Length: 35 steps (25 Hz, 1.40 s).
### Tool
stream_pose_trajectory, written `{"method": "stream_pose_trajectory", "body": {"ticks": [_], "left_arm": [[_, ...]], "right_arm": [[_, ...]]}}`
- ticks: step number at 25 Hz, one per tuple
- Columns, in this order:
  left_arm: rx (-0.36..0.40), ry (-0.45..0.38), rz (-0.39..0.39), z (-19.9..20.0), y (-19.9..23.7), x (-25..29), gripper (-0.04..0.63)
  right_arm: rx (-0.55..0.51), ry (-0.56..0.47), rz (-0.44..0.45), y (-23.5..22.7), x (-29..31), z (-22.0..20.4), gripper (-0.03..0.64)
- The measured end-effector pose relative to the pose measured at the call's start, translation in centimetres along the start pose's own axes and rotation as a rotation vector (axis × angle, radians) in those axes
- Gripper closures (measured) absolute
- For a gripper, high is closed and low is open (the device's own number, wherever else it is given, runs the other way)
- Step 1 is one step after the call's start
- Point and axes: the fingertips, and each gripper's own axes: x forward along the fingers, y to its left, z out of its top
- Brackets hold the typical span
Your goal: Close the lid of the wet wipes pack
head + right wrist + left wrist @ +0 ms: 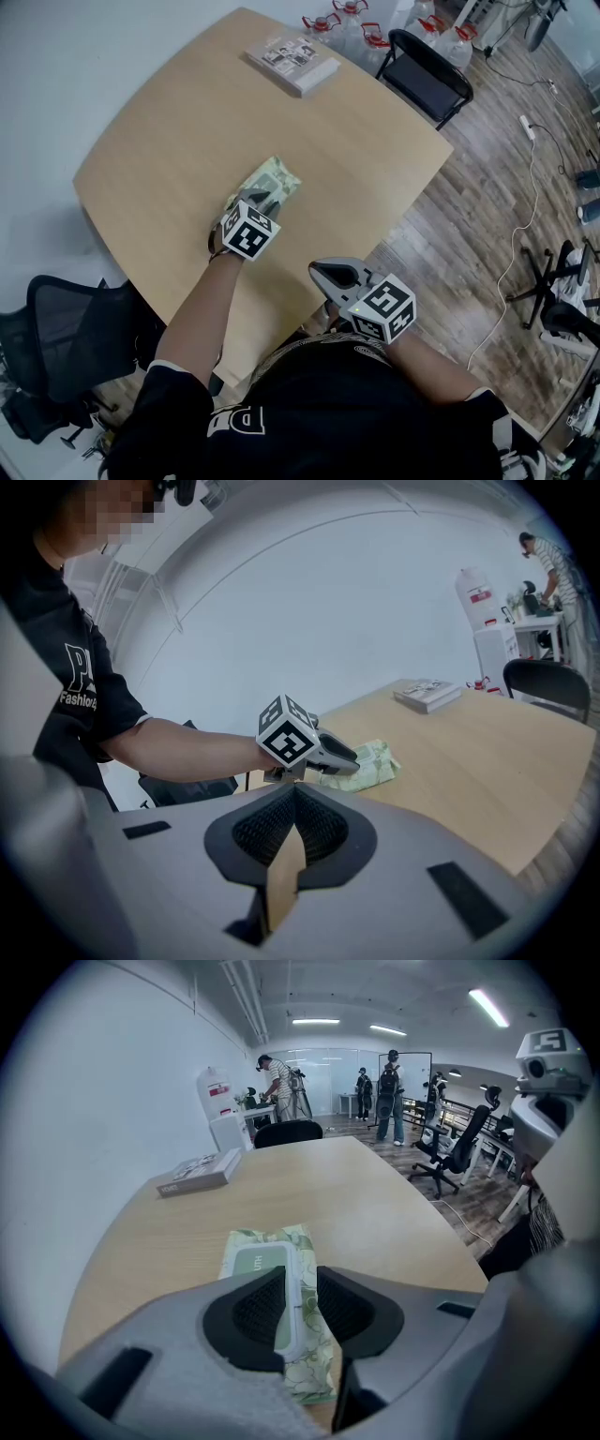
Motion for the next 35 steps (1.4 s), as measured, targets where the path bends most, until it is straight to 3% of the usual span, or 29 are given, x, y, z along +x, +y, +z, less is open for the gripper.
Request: {"method": "stream_pose_trajectory", "body": {"ticks": [12, 16, 22, 35], "left_arm": [[0.018, 0.028, 0.022, -0.7, -0.2, 0.7, 0.488], [0.015, 0.039, 0.038, -0.9, 0.4, 1.0, 0.541], [0.041, 0.06, 0.031, -0.9, 0.2, 1.2, 0.548], [-0.055, -0.01, -0.004, -0.1, 0.2, -0.5, 0.548]], "right_arm": [[0.006, 0.003, 0.003, -0.2, 0.3, -0.2, 0.612], [0.013, 0.007, -0.001, -0.4, 0.4, -0.3, 0.612], [0.016, 0.01, 0.006, -0.4, 0.5, -0.4, 0.612], [-0.003, 0.024, -0.009, 0.2, 0.4, -0.4, 0.612]]}}
